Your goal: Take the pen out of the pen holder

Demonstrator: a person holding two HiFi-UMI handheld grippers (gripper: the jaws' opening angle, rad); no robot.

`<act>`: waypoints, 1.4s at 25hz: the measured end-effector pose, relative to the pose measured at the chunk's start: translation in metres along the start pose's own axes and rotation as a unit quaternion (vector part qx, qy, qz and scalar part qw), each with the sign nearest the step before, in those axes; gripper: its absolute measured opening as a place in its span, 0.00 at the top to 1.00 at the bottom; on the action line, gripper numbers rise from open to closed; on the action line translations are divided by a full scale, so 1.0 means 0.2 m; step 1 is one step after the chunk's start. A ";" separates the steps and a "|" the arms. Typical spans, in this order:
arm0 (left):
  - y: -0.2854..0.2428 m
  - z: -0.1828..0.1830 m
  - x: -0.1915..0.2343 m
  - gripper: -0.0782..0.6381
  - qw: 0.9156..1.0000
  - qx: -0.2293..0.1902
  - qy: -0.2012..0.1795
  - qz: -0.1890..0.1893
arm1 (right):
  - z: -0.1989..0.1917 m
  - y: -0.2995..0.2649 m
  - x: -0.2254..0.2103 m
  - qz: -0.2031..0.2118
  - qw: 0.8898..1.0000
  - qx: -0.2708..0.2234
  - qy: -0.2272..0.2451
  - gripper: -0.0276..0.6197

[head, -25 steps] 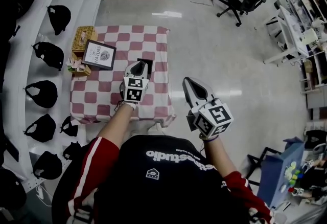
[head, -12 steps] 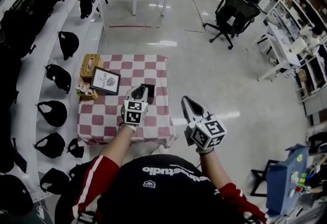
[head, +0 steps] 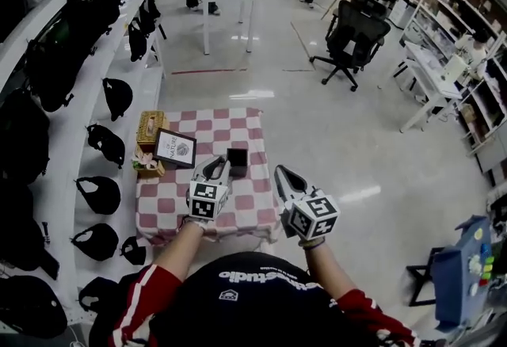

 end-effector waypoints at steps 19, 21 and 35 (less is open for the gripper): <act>0.60 0.06 0.00 0.79 0.998 -0.055 0.034 -0.025 | -0.08 0.25 0.17 -0.033 0.999 -0.030 0.016 0.95; 0.62 0.09 0.02 0.79 0.997 -0.064 0.039 -0.023 | -0.07 0.26 0.19 -0.034 0.998 -0.037 0.022 0.95; 0.77 0.35 0.09 0.79 0.991 -0.131 0.022 -0.011 | 0.06 0.39 0.24 -0.049 0.995 -0.077 0.047 0.96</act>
Point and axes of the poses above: the fingertips, and each gripper's own axes: y backward along the fingers, x to its left, z out of its top, the point moved 7 cm from there along y, backward along the fingers, and after that the axes turned 8 degrees about -y, right-handed, at the moved point
